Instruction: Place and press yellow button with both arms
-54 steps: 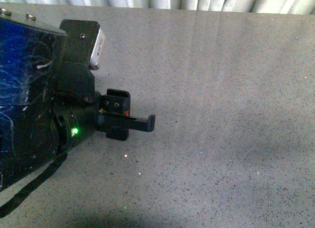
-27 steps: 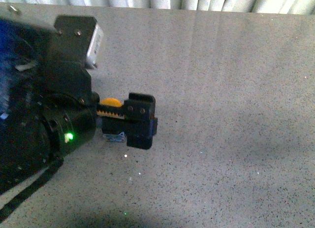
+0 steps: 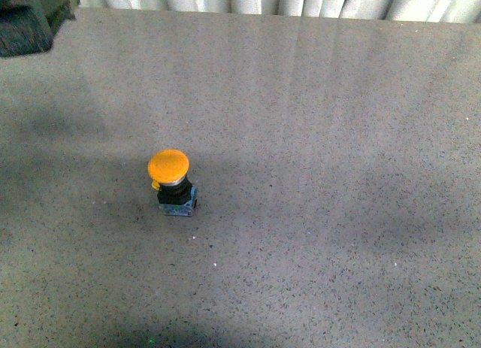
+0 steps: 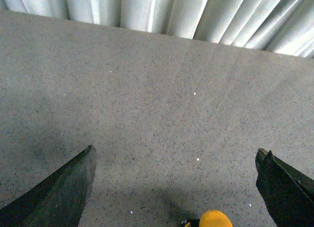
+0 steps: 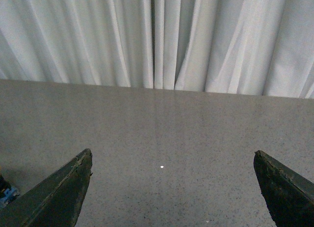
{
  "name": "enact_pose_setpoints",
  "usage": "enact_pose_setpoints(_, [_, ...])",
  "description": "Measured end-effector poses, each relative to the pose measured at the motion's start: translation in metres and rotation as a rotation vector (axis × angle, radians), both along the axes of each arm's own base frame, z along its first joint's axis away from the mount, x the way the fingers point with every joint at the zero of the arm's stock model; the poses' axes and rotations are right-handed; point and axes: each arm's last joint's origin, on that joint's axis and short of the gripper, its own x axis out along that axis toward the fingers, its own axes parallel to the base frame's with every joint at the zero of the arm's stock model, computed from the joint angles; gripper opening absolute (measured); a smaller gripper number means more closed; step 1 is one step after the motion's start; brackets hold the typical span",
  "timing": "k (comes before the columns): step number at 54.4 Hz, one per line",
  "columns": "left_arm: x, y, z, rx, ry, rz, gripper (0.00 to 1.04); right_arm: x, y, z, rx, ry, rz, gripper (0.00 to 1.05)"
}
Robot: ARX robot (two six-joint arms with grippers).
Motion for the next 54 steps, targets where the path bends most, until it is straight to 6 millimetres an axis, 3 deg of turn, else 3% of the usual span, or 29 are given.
enact_pose_setpoints(5, [-0.005, 0.006, -0.005, 0.093, -0.197, 0.156, 0.82, 0.000, 0.000, 0.000, 0.000, 0.000, 0.002, 0.96])
enact_pose_setpoints(12, [-0.025, 0.025, -0.009, 0.146, -0.337, 0.241, 0.58, 0.000, 0.000, 0.000, 0.000, 0.000, -0.002, 0.96])
enact_pose_setpoints(17, [-0.037, 0.034, -0.009, 0.161, -0.358, 0.237, 0.42, 0.003, -0.001, 0.002, 0.144, 0.366, 0.057, 0.96])
enact_pose_setpoints(22, [-0.047, 0.041, -0.012, 0.168, -0.355, 0.228, 0.28, 0.019, -0.003, 0.007, 0.216, 0.610, 0.005, 0.96])
enact_pose_setpoints(30, [-0.060, 0.052, -0.021, 0.172, -0.362, 0.242, 0.01, 0.065, 0.002, 0.018, 0.155, 0.621, 0.027, 0.96])
enact_pose_setpoints(34, [-0.068, 0.055, -0.026, 0.179, -0.345, 0.233, 0.01, 0.092, 0.010, 0.019, 0.063, 0.594, 0.078, 0.96])
enact_pose_setpoints(41, [-0.079, 0.061, -0.024, 0.178, -0.352, 0.236, 0.01, 0.137, 0.043, 0.011, -0.170, 0.536, 0.233, 0.96])
enact_pose_setpoints(54, [-0.092, 0.074, -0.024, 0.179, -0.351, 0.244, 0.01, 0.180, 0.104, -0.004, -0.330, 0.487, 0.522, 0.96])
